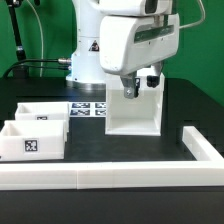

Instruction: Assemble drawer

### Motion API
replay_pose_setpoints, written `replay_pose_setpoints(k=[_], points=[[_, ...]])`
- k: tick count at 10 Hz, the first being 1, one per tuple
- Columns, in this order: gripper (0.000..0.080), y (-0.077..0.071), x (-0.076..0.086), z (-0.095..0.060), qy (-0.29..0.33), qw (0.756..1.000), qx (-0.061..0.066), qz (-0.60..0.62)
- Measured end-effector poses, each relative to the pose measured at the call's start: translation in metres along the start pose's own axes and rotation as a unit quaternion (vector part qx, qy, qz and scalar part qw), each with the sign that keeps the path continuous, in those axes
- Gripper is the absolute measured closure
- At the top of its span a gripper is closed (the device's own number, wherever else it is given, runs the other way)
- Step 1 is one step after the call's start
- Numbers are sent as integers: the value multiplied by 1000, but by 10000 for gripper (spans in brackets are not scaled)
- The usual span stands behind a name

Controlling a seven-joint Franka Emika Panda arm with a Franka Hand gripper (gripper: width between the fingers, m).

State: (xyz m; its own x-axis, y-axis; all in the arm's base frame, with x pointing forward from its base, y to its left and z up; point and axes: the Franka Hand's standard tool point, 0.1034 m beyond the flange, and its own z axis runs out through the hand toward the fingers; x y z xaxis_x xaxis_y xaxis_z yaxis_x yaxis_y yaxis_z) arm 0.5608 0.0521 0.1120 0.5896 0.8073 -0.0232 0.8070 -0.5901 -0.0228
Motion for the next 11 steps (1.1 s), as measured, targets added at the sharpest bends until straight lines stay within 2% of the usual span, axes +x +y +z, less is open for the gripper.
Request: replay_pose_setpoints(k=[9, 11], points=[[150, 0, 0, 0, 0, 1000, 0, 1], [150, -22, -19, -7, -3, 999, 0, 43]])
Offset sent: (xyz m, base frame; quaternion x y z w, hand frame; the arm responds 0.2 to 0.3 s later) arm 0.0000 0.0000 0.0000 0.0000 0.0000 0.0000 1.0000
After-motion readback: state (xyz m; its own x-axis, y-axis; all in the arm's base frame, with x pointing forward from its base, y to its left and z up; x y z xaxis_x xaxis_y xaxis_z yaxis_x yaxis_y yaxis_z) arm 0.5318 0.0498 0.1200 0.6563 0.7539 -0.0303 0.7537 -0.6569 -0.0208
